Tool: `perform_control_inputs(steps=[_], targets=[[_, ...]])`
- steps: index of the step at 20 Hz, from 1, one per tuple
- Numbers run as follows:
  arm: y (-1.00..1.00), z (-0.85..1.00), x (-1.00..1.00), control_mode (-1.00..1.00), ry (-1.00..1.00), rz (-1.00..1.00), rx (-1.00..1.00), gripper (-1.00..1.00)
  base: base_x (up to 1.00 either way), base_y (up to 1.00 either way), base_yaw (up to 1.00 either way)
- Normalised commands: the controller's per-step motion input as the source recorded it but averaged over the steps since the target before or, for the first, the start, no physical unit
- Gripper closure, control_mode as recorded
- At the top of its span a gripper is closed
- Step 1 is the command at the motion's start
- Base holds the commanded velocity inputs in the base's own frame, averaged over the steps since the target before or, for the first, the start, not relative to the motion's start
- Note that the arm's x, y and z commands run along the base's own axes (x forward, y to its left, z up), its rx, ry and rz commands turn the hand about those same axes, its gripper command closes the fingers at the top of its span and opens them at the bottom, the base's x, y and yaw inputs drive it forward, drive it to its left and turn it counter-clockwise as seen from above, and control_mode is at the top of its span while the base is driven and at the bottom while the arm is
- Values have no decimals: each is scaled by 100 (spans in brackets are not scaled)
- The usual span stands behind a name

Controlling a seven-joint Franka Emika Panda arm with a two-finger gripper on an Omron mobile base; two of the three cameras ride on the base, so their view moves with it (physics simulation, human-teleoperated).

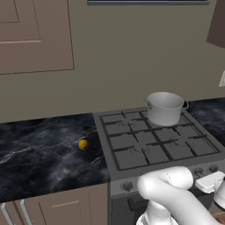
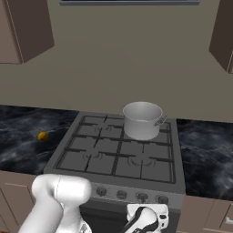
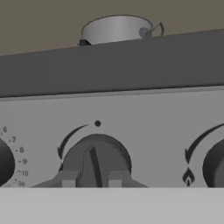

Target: Turn on the burner for the pot on the stove. Wait thirty seconds for the pot to heat up. Then add the lemon to the pot.

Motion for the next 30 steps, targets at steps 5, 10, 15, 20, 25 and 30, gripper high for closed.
perform_control_inputs(steps=[5, 10, 15, 20, 25, 30], targets=[[6, -93, 49, -100, -17, 27, -21, 100, 0, 0, 0], [31, -100, 90, -100, -28, 25, -29, 100, 0, 0, 0], [44, -100, 98, -100, -42, 21, -31, 100, 0, 0, 0], [6, -87, 70, -100, -14, 34, -18, 100, 0, 0, 0], [-4, -20, 6, -100, -1, 19, -2, 100, 0, 0, 0], [0, 4, -2, -100, -1, -4, 0, -100, 0, 0, 0]])
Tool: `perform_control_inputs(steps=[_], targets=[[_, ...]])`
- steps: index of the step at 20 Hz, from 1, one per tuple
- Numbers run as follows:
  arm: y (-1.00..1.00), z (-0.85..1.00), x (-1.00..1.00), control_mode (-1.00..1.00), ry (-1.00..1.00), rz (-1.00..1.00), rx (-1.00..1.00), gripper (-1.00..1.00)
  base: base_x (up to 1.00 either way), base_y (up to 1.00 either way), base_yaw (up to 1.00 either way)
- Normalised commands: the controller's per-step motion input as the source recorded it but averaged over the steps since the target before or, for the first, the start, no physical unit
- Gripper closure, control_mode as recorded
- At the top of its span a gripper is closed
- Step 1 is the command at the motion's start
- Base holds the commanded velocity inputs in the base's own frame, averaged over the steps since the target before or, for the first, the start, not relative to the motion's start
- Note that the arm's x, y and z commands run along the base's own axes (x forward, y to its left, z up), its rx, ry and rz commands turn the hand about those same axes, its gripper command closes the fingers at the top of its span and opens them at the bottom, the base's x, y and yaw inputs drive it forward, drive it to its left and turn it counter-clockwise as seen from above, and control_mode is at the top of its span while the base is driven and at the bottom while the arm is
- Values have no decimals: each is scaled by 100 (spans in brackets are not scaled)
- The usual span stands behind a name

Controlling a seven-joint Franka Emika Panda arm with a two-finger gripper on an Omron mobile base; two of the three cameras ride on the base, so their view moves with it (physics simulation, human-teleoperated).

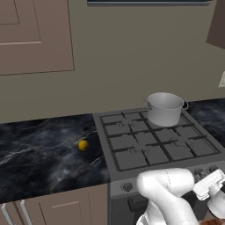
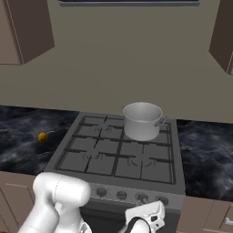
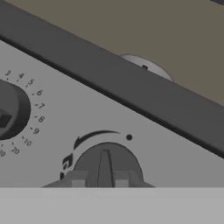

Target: Turn on the burner for the pot on the stove. Wait thirty seconds for the pot to heat up. Then add the lemon to the pot.

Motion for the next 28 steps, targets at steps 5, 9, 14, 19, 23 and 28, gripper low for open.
perform_control_inputs(steps=[5, 9, 14, 19, 23, 28], targets=[[1, 79, -48, -100, -19, -27, 0, -100, 0, 0, 0], [-3, 100, -69, -100, -1, -29, -7, -100, 0, 0, 0], [-14, 100, -68, -100, 10, -18, -15, -100, 0, 0, 0], [0, 21, -7, -100, 2, -1, -4, -100, 0, 0, 0], [-6, 92, -51, -100, 10, -13, 0, -100, 0, 0, 0], [-18, 100, -78, -100, 30, -20, 0, -100, 0, 0, 0]])
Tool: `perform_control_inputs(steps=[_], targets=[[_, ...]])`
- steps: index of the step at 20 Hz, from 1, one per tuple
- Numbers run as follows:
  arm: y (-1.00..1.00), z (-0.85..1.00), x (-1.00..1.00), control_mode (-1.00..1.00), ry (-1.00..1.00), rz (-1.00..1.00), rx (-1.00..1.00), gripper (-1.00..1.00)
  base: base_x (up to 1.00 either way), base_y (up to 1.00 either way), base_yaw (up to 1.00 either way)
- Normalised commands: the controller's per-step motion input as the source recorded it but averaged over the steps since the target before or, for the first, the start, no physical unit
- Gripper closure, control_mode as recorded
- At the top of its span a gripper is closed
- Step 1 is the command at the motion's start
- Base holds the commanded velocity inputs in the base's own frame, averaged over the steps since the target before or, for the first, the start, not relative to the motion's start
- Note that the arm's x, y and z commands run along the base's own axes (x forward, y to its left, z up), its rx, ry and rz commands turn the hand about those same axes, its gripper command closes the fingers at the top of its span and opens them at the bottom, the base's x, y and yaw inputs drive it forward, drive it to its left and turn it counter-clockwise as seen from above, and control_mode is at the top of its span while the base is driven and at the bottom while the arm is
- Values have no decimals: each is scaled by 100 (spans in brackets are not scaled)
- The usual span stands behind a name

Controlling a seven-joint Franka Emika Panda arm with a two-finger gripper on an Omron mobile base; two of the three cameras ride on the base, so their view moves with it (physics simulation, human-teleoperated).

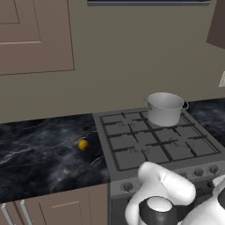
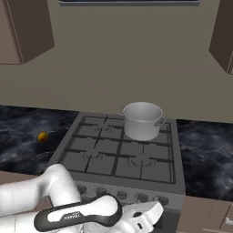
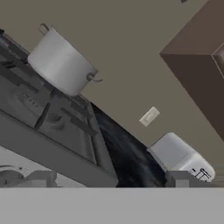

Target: Turn on the burner for the pot on the stove. Wait thirty seconds for the pot to heat up. Then add the lemon to the pot.

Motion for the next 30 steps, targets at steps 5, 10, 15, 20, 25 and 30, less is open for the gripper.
perform_control_inputs(steps=[5, 10, 15, 20, 25, 30], targets=[[-6, 100, -61, -100, 50, -20, -1, -100, 0, 0, 0], [0, 100, -19, -100, 62, -18, -2, -100, 0, 0, 0], [4, 100, -5, -100, 63, -3, 0, -100, 0, 0, 0], [32, 93, -27, -100, 17, 6, 2, -100, 0, 0, 0], [29, 63, -37, -100, -22, 3, 18, -100, 0, 0, 0], [84, 100, -21, -100, -1, 0, 9, -100, 0, 0, 0]])
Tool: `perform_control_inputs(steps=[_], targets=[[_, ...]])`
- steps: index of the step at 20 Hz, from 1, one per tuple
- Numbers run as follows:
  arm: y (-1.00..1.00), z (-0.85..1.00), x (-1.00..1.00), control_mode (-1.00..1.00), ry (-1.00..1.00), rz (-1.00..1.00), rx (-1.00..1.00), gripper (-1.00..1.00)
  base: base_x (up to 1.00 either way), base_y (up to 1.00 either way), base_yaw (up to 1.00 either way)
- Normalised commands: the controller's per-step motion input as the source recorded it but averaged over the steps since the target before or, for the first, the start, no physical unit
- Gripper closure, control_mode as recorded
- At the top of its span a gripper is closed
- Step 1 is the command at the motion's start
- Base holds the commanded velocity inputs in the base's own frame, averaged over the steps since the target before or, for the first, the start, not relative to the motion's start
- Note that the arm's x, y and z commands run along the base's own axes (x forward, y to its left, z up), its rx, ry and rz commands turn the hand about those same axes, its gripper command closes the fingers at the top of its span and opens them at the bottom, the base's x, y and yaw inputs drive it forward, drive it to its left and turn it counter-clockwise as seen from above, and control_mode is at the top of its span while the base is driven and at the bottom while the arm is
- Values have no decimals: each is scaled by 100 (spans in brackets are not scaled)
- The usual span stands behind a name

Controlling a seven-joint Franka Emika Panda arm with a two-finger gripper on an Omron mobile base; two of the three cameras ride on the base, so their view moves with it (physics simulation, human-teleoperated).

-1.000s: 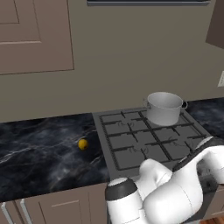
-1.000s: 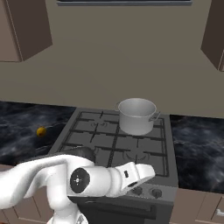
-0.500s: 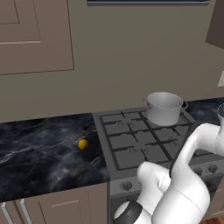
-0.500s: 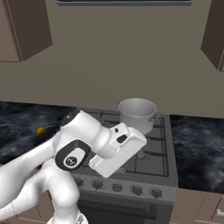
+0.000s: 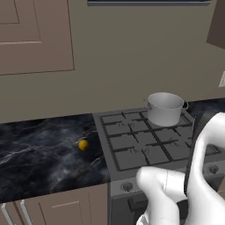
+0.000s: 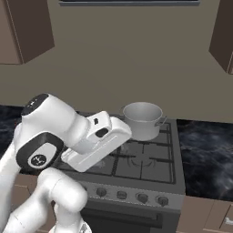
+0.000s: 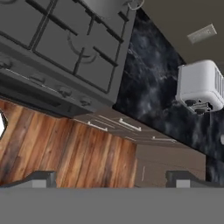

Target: Turn on the burner for the pot on the stove. Wait thirty seconds for the pot to heat up. Then add the lemon to the pot.

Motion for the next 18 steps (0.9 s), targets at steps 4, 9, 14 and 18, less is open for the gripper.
perform_control_inputs(steps=[4, 9, 14, 18], targets=[[100, 96, -14, -100, 0, 0, 0, -100, 0, 0, 0], [100, 17, 0, -100, 0, 0, 0, -100, 0, 0, 0], [100, -8, 0, -100, 0, 3, 16, -100, 0, 0, 0], [92, -2, 0, -100, -2, 9, 31, -100, 0, 0, 0]])
